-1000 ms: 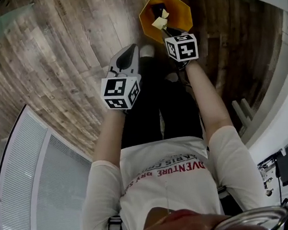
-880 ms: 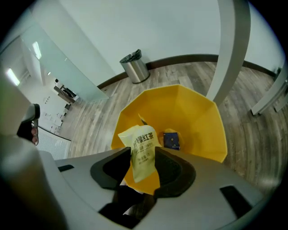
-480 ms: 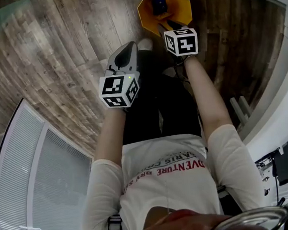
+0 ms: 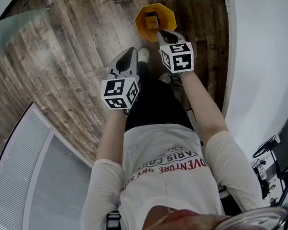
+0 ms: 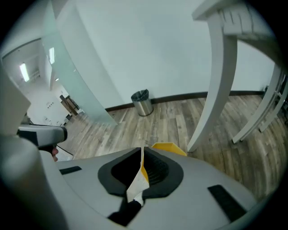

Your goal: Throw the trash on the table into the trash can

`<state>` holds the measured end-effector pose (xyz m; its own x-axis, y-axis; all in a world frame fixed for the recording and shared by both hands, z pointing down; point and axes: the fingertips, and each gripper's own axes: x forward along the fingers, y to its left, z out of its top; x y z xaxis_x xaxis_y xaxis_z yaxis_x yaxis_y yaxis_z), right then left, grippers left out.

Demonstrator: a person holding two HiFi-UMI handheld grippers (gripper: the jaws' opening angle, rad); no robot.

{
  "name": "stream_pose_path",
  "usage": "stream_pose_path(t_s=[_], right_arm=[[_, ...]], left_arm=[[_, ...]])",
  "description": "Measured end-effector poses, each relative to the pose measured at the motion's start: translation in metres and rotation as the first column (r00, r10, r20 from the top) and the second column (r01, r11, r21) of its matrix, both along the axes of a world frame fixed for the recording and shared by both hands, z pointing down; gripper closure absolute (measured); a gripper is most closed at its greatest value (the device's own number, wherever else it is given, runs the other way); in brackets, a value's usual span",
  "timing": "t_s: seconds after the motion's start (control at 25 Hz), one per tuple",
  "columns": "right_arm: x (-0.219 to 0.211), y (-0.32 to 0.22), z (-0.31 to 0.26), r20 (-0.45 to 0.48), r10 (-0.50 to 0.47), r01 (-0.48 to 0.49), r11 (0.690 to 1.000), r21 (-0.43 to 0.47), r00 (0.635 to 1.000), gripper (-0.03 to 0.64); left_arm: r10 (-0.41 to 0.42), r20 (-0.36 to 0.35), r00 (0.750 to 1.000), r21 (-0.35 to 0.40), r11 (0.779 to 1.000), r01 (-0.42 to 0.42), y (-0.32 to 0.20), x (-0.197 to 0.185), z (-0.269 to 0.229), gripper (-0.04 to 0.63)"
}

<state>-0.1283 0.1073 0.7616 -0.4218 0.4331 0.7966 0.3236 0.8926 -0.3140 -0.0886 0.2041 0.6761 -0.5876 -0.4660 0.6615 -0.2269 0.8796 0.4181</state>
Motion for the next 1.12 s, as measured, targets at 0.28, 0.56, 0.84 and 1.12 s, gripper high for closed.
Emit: stream_pose_path(t_s=[0.28, 0.56, 0.84, 1.12], right_arm=[[0.001, -0.04, -0.177, 0.207, 0.08, -0.068, 0.996, -0.065, 0.975, 0.581], [0.032, -0.133, -0.372, 0.484, 0.293, -0.26, 0.956, -0.136, 0.824, 0.586], [0.122, -0.26, -0.445, 0.584, 0.492, -0.506, 0.848, -0.156, 0.646, 0.586], [0.242, -0.359, -0.47, 0.634, 0.625, -0.755, 0.649, -0.097, 0.456, 0.586]], left_arm=[[0.046, 0.136, 0.99, 0.055, 0.997, -0.054, -0.05, -0.011, -0.144, 0.572], [0.246, 0.344, 0.906, 0.096, 0.951, -0.294, -0.147, 0.005, -0.294, 0.572], [0.513, 0.503, 0.695, 0.102, 0.763, -0.638, -0.29, 0.055, -0.386, 0.572], [0.687, 0.59, 0.424, 0.056, 0.489, -0.87, -0.408, 0.139, -0.427, 0.572]])
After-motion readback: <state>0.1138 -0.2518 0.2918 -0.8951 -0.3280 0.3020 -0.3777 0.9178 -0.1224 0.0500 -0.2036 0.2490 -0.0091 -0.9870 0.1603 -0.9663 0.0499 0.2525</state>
